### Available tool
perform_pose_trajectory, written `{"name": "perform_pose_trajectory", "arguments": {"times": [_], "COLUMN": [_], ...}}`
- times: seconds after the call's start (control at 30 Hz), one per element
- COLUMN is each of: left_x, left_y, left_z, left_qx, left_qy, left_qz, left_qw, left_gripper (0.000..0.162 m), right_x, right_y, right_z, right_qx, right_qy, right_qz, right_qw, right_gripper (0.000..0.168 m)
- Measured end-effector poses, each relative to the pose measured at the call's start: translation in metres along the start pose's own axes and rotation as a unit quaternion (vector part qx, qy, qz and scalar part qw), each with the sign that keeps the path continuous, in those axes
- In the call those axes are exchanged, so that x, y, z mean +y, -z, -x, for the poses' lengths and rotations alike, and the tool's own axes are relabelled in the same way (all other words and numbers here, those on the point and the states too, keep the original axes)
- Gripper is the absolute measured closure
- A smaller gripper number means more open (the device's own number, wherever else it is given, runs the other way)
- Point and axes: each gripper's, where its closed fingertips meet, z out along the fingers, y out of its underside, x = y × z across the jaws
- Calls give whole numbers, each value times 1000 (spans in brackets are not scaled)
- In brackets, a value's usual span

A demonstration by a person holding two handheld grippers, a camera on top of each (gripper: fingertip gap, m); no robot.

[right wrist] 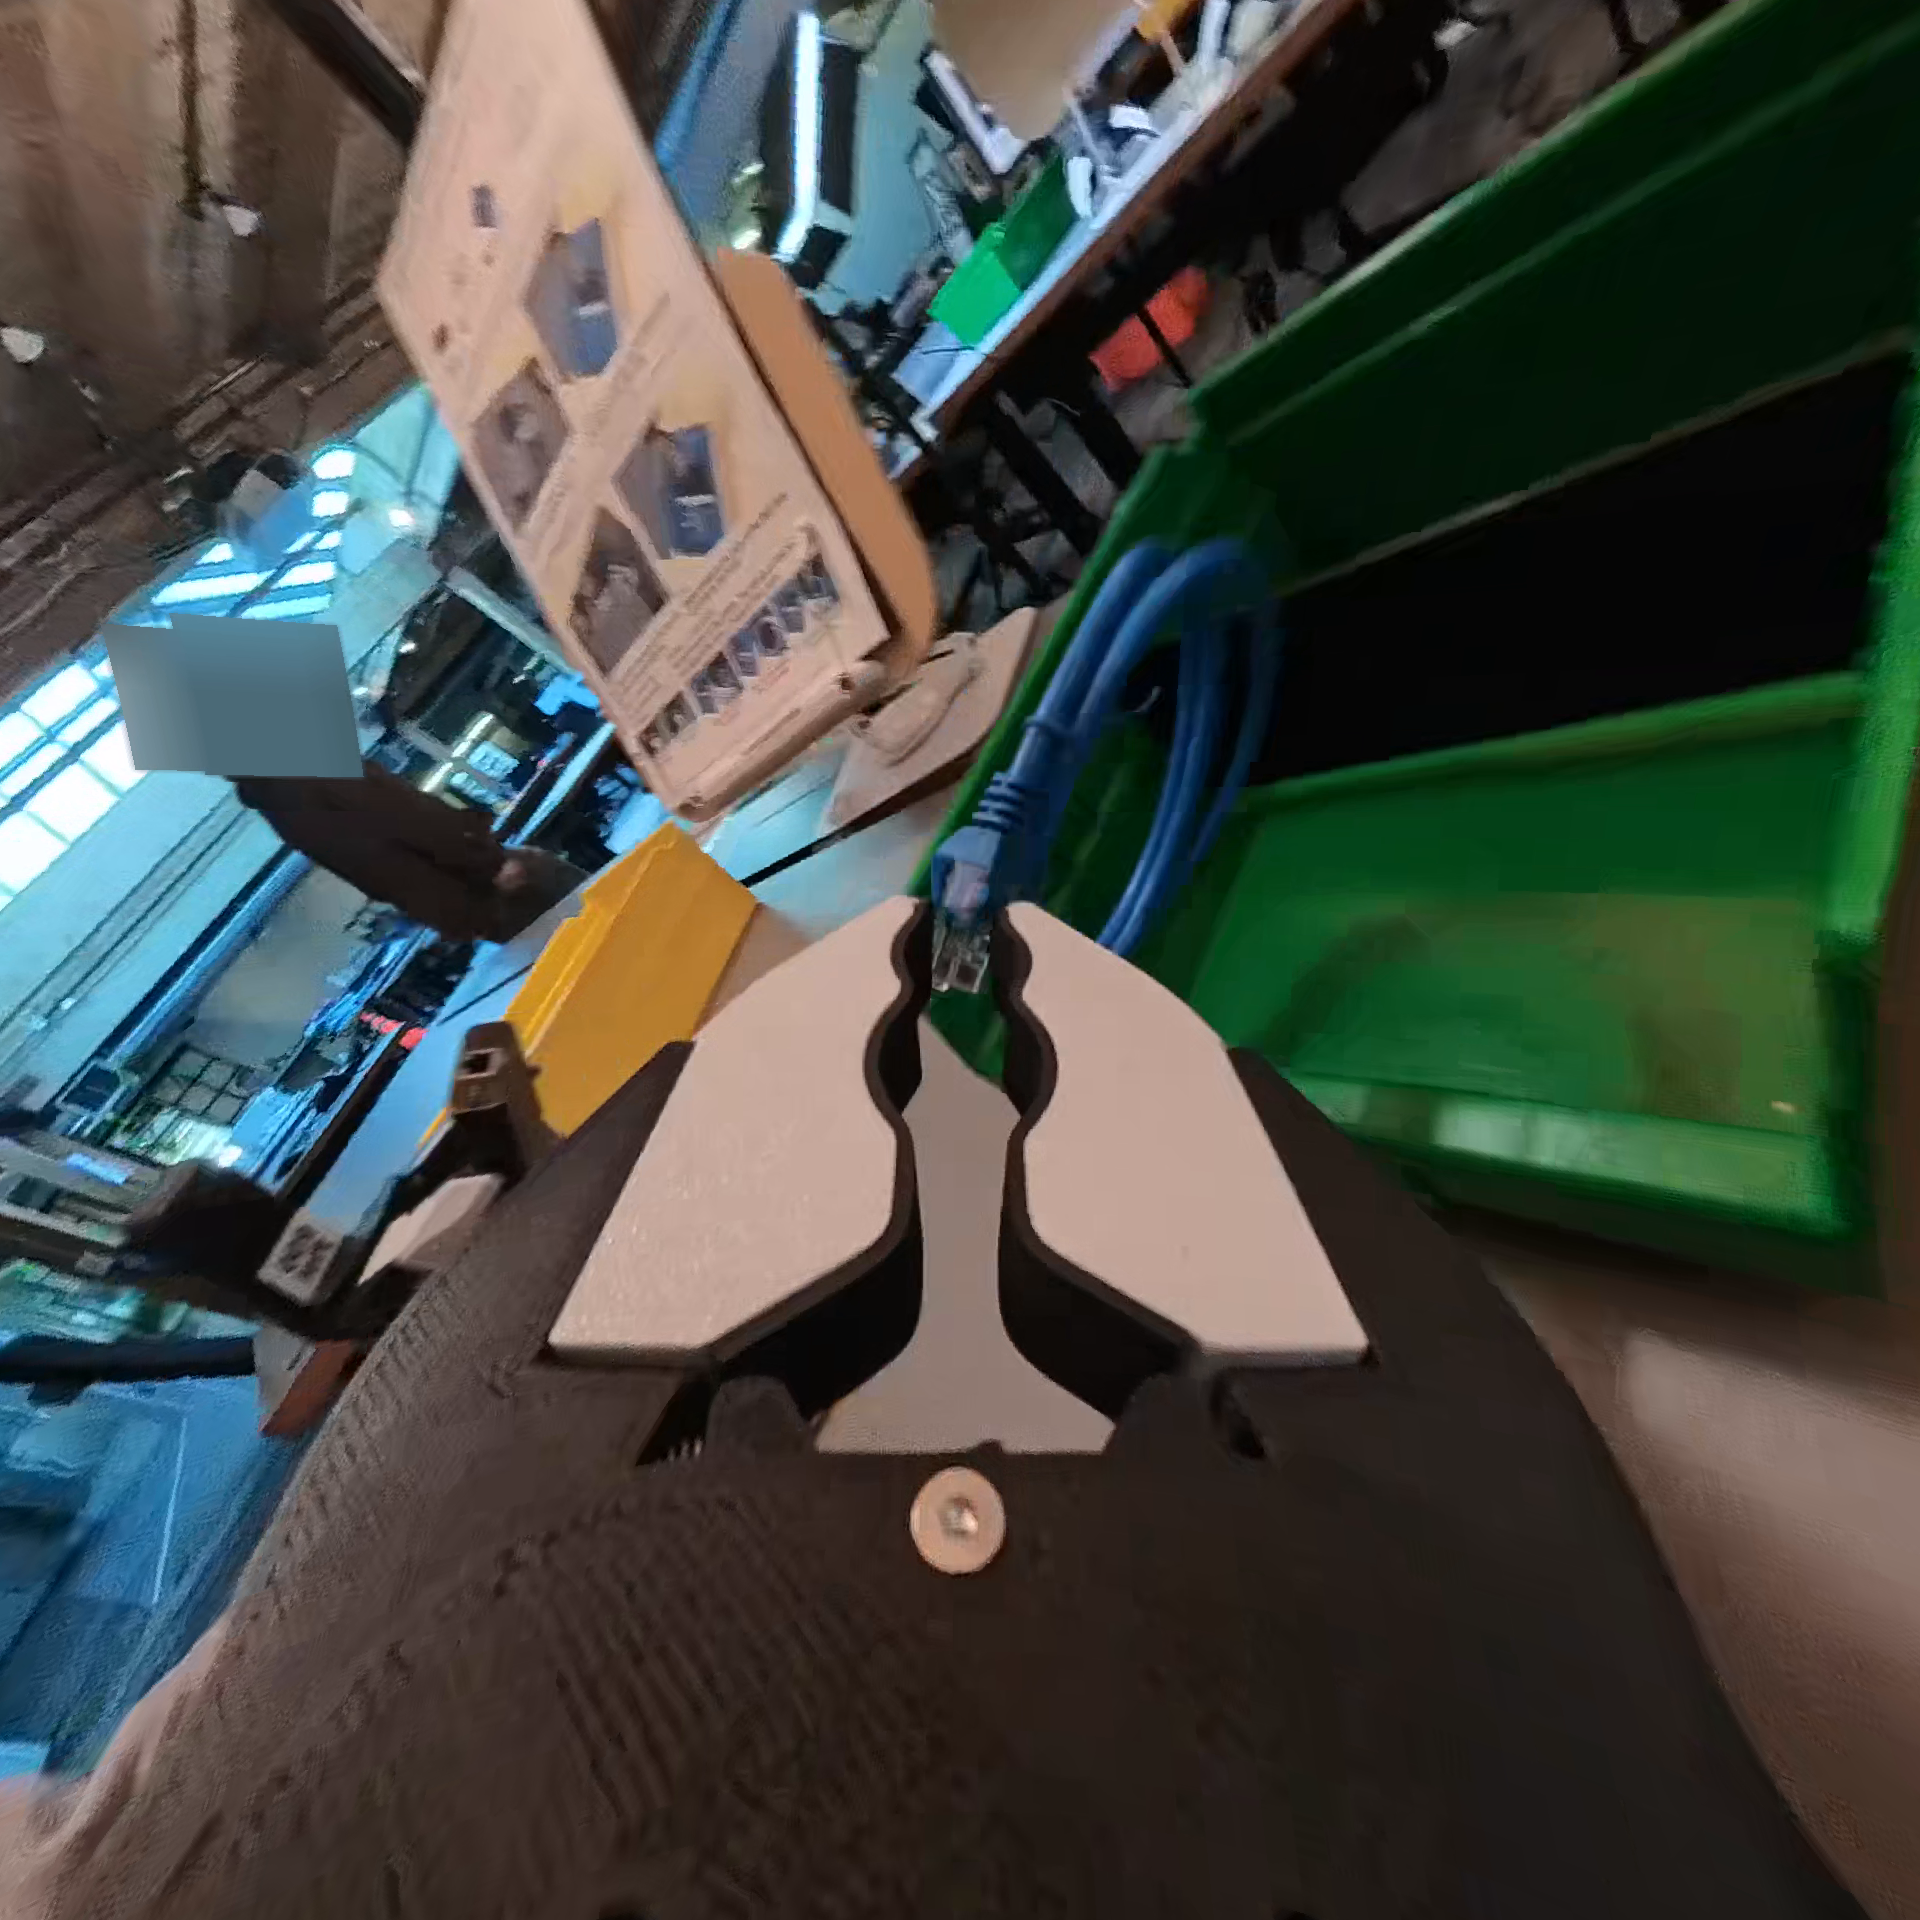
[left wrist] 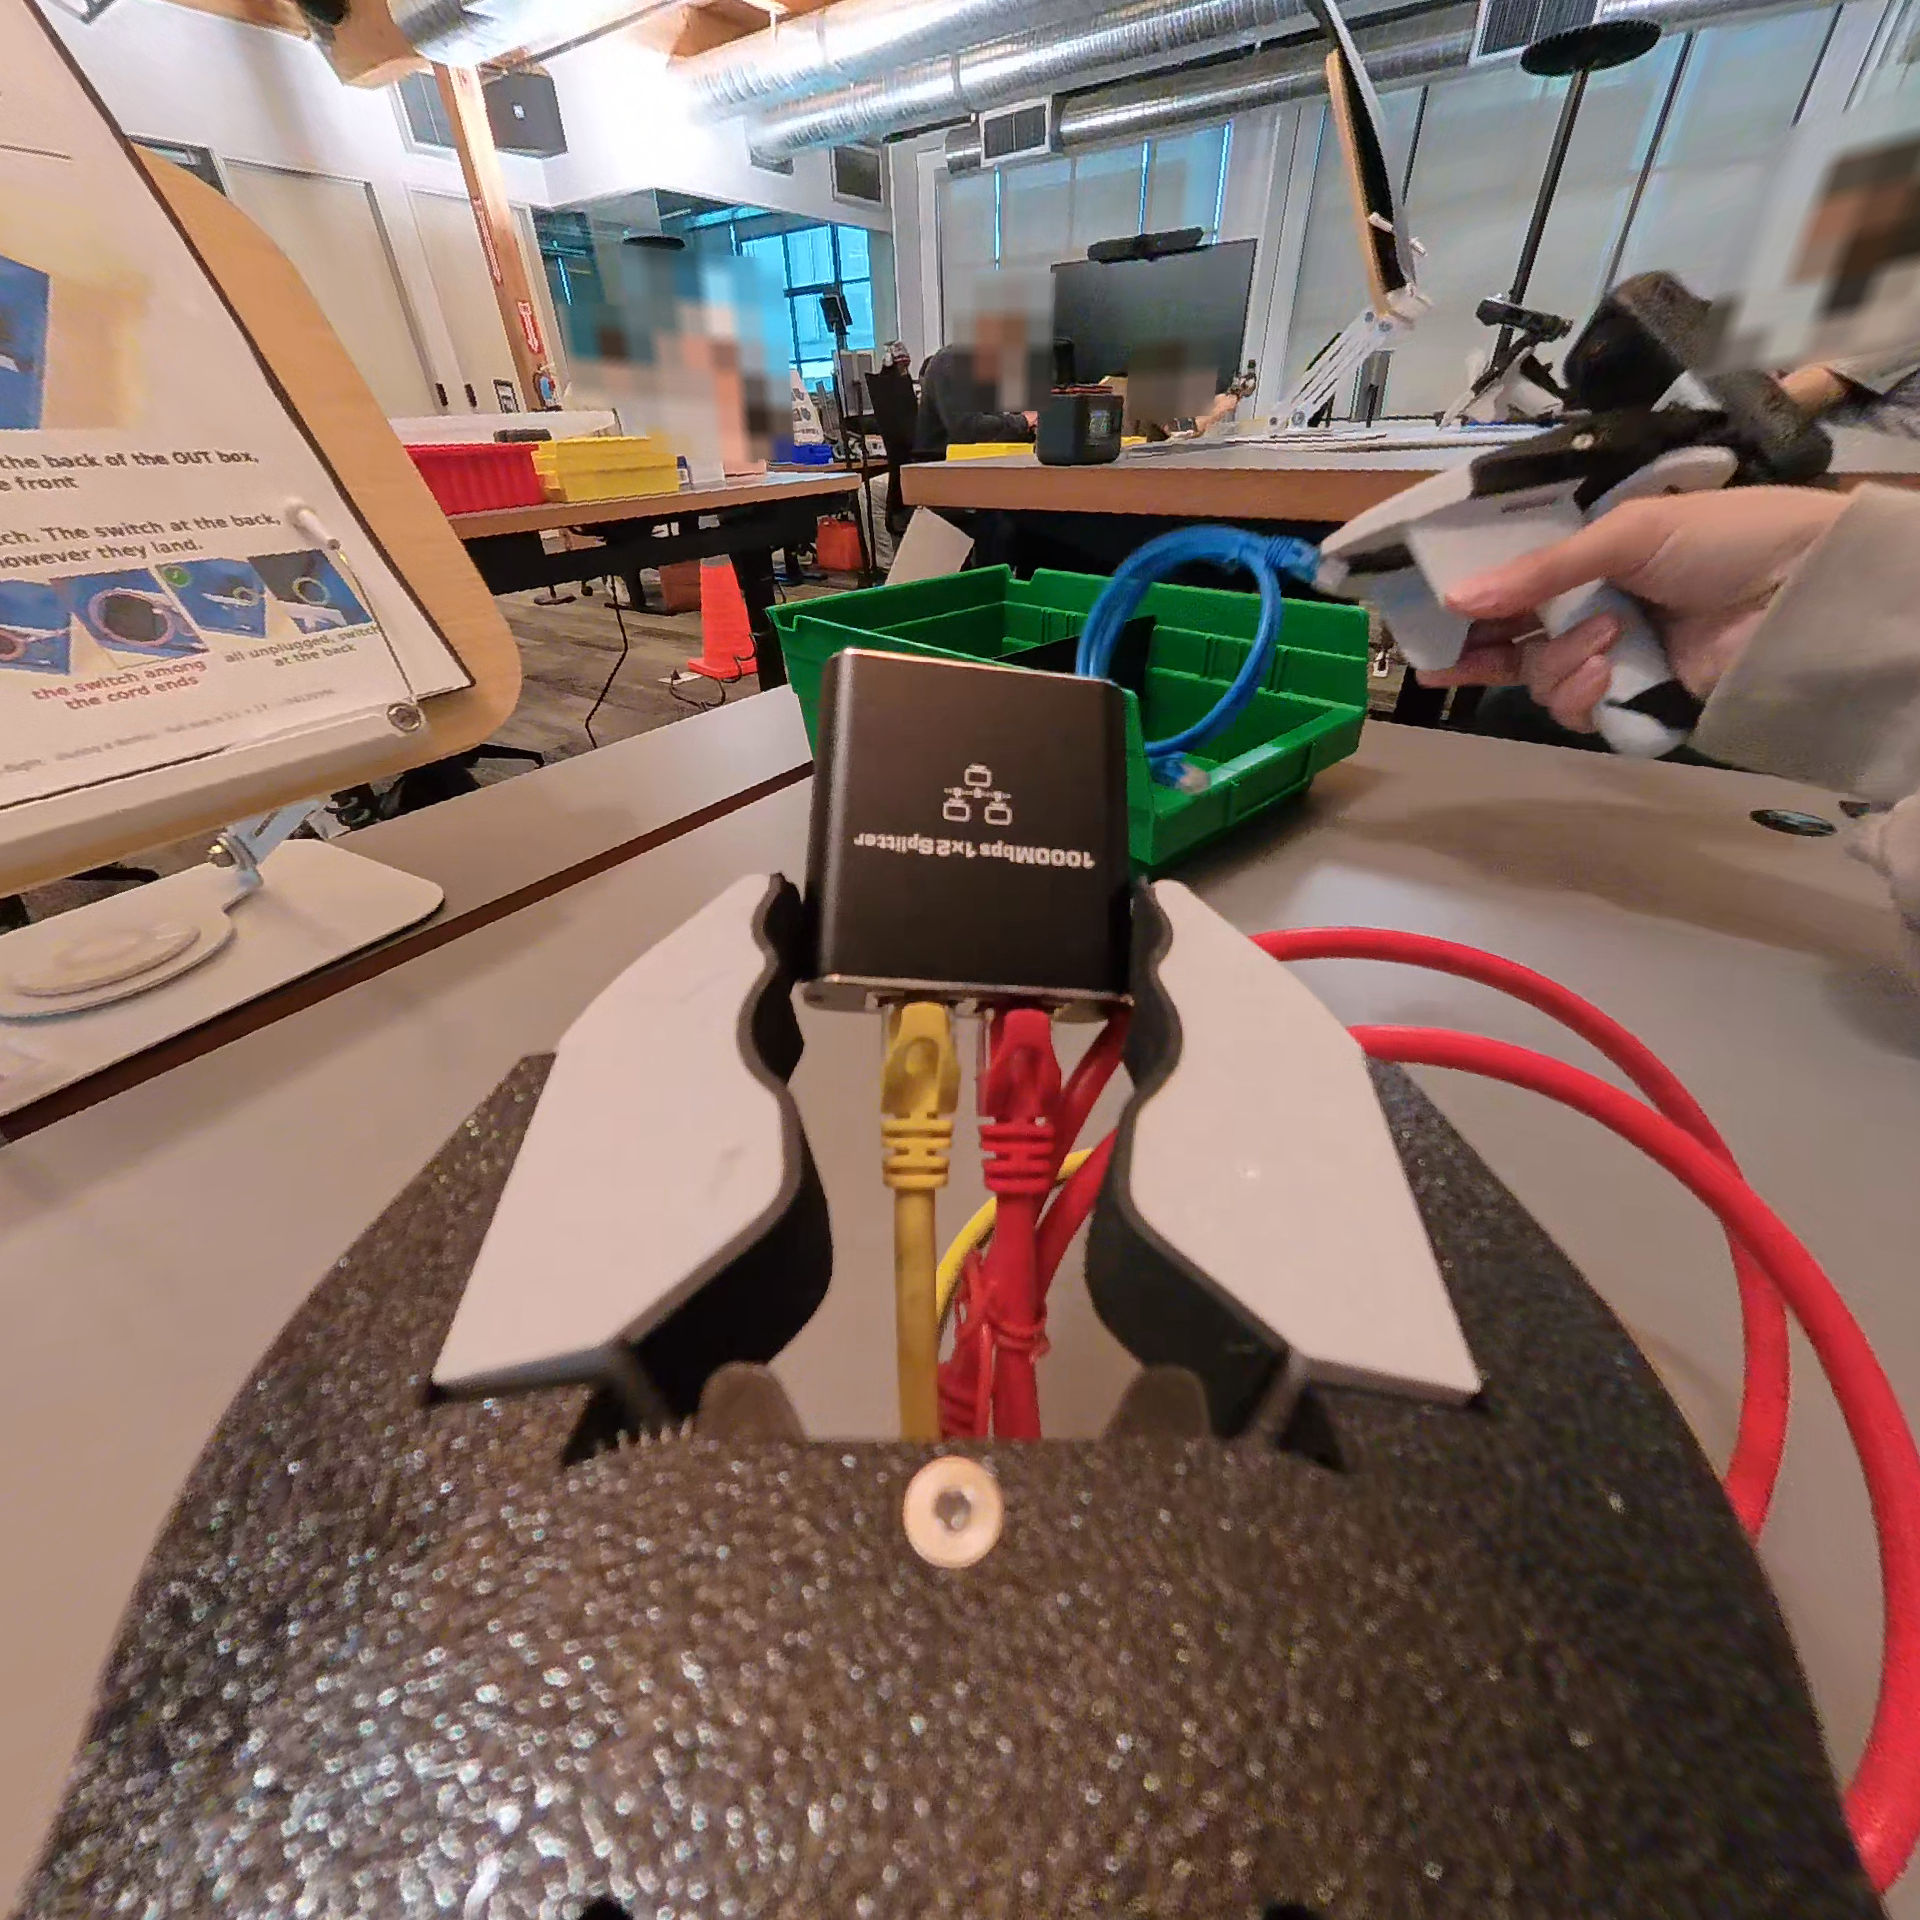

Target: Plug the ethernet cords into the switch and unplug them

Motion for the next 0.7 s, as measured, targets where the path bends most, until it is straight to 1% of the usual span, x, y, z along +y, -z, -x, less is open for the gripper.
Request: {"name": "perform_pose_trajectory", "arguments": {"times": [0.07, 0.13, 0.17, 0.2, 0.27, 0.3, 0.33, 0.37, 0.4, 0.43, 0.5, 0.53, 0.57, 0.63, 0.7], "left_x": [0, 0, 1, 1, 1, 1, 1, 1, 1, 0, -2, -5, -8, -15, -20], "left_y": [1, 1, 0, 0, 0, 0, 0, -1, -1, -1, -2, -1, -1, 0, 1], "left_z": [0, 1, 1, 1, 1, 1, 1, 1, 1, 1, -2, -4, -7, -13, -19], "left_qx": [1, 0, 0, 0, 0, 0, -2, -3, -6, -9, -10, -11, -11, -14, -14], "left_qy": [2, 4, 4, 4, 4, 3, 2, 2, 0, -2, -19, -33, -50, -86, -119], "left_qz": [-2, -2, -1, -1, 0, 1, 1, 2, 4, 7, 9, 7, 4, -4, -10], "left_qw": [1000, 1000, 1000, 1000, 1000, 1000, 1000, 1000, 1000, 1000, 1000, 999, 999, 996, 993], "left_gripper": [102, 102, 102, 102, 102, 102, 102, 102, 102, 102, 102, 102, 102, 102, 102], "right_x": [0, 5, 9, 11, 8, 6, 5, 8, 18, 35, 78, 102, 124, 153, 169], "right_y": [-2, -7, -7, -6, -1, -1, -3, -10, -22, -35, -58, -68, -76, -93, -103], "right_z": [-17, -26, -32, -38, -37, -27, -12, 11, 40, 75, 137, 163, 181, 200, 215], "right_qx": [22, 41, 61, 101, 172, 191, 192, 174, 126, 57, -69, -127, -166, -207, -243], "right_qy": [-12, -19, -11, 9, 97, 144, 187, 216, 234, 240, 220, 205, 188, 149, 106], "right_qz": [-6, 12, 28, 45, 55, 50, 50, 47, 46, 50, 81, 107, 139, 179, 202], "right_qw": [1000, 999, 998, 994, 979, 970, 962, 960, 963, 968, 970, 965, 958, 950, 943], "right_gripper": [155, 141, 129, 112, 78, 70, 68, 65, 65, 66, 76, 84, 93, 92, 94]}}
